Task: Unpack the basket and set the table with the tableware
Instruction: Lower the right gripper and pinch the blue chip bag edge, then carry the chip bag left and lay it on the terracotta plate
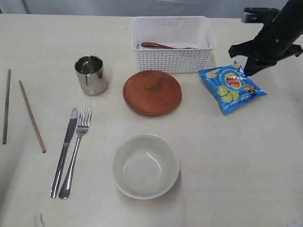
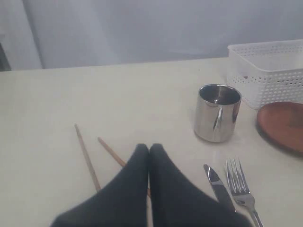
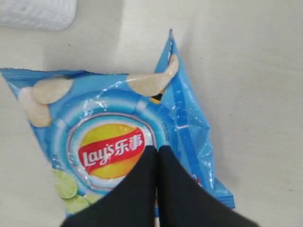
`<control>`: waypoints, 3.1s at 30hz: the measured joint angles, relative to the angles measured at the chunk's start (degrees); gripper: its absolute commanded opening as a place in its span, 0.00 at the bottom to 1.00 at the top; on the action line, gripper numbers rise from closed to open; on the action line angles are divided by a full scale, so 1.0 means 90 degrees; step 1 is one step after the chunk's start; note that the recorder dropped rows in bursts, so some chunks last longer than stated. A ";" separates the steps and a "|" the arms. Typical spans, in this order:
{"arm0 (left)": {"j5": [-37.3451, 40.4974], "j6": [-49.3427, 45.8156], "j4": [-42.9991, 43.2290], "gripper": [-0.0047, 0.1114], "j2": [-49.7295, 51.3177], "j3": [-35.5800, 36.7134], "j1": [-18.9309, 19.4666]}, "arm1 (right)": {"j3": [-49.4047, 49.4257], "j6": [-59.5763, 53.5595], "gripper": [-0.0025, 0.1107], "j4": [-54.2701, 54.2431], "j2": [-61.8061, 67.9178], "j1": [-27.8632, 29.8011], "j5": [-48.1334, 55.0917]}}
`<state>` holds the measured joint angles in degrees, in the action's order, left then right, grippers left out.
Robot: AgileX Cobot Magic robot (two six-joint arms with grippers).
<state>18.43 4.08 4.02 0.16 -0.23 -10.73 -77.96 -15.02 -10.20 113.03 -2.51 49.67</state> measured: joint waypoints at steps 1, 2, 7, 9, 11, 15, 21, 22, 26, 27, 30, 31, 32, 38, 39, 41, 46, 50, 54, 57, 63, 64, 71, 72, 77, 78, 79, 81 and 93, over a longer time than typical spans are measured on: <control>0.0000 0.0000 0.0000 0.04 0.0000 0.0000 0.0000 | 0.0007 0.0000 0.02 -0.0011 -0.0151 0.0000 0.0012; 0.0000 0.0000 0.0000 0.04 0.0000 0.0000 0.0000 | 0.0007 -0.0016 0.02 -0.0104 -0.0359 0.0000 0.0132; 0.0000 0.0000 0.0000 0.04 0.0000 0.0000 0.0000 | 0.0458 -0.0733 0.72 -0.1155 -0.0594 -0.0181 0.0763; 0.0000 0.0000 0.0000 0.04 0.0000 0.0000 0.0000 | 0.0810 -0.0790 0.74 -0.1161 -0.0594 -0.0502 0.0420; 0.0000 0.0000 0.0000 0.04 0.0000 0.0000 0.0000 | 0.0990 -0.0534 0.71 -0.0832 -0.0594 -0.0786 0.0019; 0.0000 0.0000 0.0000 0.04 0.0000 0.0000 0.0000 | 0.1089 0.0296 0.67 0.0240 -0.0489 -0.1342 -0.0696; 0.0000 0.0000 0.0000 0.04 0.0000 0.0000 0.0000 | 0.1089 0.1606 0.54 0.1684 -0.0127 -0.1926 -0.1321; 0.0000 0.0000 0.0000 0.04 0.0000 0.0000 0.0000 | 0.1089 0.1837 0.51 0.1949 -0.0043 -0.1965 -0.1353; 0.0000 0.0000 0.0000 0.04 0.0000 0.0000 0.0000 | 0.1089 0.2351 0.29 0.2612 0.0109 -0.2025 -0.1340; 0.0000 0.0000 0.0000 0.04 0.0000 0.0000 0.0000 | 0.1089 0.2397 0.23 0.2706 0.0109 -0.2025 -0.1313; 0.0000 0.0000 0.0000 0.04 0.0000 0.0000 0.0000 | 0.1078 0.2446 0.02 0.2793 0.0109 -0.2025 -0.1211; 0.0000 0.0000 0.0000 0.04 0.0000 0.0000 0.0000 | 0.1078 0.2430 0.02 0.2807 0.0093 -0.2025 -0.1177; 0.0000 0.0000 0.0000 0.04 0.0000 0.0000 0.0000 | 0.1078 0.2412 0.02 0.2807 0.0064 -0.2025 -0.1151; 0.0000 0.0000 0.0000 0.04 0.0000 0.0000 0.0000 | 0.1090 0.2345 0.02 0.2807 -0.0228 -0.2025 -0.1004; 0.0000 0.0000 0.0000 0.04 0.0000 0.0000 0.0000 | 0.1090 0.2345 0.02 0.2807 -0.0312 -0.2025 -0.0934; 0.0000 0.0000 0.0000 0.04 0.0000 0.0000 0.0000 | 0.1090 0.2345 0.02 0.2792 -0.0523 -0.2025 -0.0821; 0.0000 0.0000 0.0000 0.04 0.0000 0.0000 0.0000 | 0.1101 0.2345 0.02 0.2564 -0.1147 -0.2124 -0.0367; 0.0000 0.0000 0.0000 0.04 0.0000 0.0000 0.0000 | 0.1101 0.2173 0.02 0.2007 -0.1753 -0.2629 -0.0235; 0.0000 0.0000 0.0000 0.04 0.0000 0.0000 0.0000 | 0.1075 0.1961 0.02 0.1292 -0.1990 -0.3445 -0.0574; 0.0000 0.0000 0.0000 0.04 0.0000 0.0000 0.0000 | 0.0811 0.1917 0.02 0.1017 -0.1769 -0.3837 -0.0711; 0.0000 0.0000 0.0000 0.04 0.0000 0.0000 0.0000 | -0.0308 0.1906 0.02 0.0955 -0.0671 -0.3974 -0.0380; 0.0000 0.0000 0.0000 0.04 0.0000 0.0000 0.0000 | -0.0516 0.1906 0.02 0.0955 -0.0481 -0.3974 -0.0243; 0.0000 0.0000 0.0000 0.04 0.0000 0.0000 0.0000 | -0.1282 0.1797 0.02 0.0955 0.0353 -0.3978 0.0504; 0.0000 0.0000 0.0000 0.04 0.0000 0.0000 0.0000 | -0.1307 0.1772 0.02 0.0939 0.0390 -0.3988 0.0504; 0.0000 0.0000 0.0000 0.04 0.0000 0.0000 0.0000 | -0.1316 0.1386 0.02 0.0322 0.0497 -0.3988 0.0493; 0.0000 0.0000 0.0000 0.04 0.0000 0.0000 0.0000 | -0.1316 0.1274 0.02 0.0118 0.0491 -0.3988 0.0481; 0.0000 0.0000 0.0000 0.04 0.0000 0.0000 0.0000 | -0.1316 0.1179 0.02 -0.0021 0.0491 -0.3988 0.0465; 0.0000 0.0000 0.0000 0.04 0.0000 0.0000 0.0000 | -0.1332 0.1089 0.02 -0.0242 0.0501 -0.4001 0.0377; 0.0000 0.0000 0.0000 0.04 0.0000 0.0000 0.0000 | -0.1346 0.1305 0.02 0.0240 0.0671 -0.4001 0.0091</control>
<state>18.43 4.08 4.02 0.16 -0.23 -10.73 -90.07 -3.27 -8.04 119.07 -38.52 50.49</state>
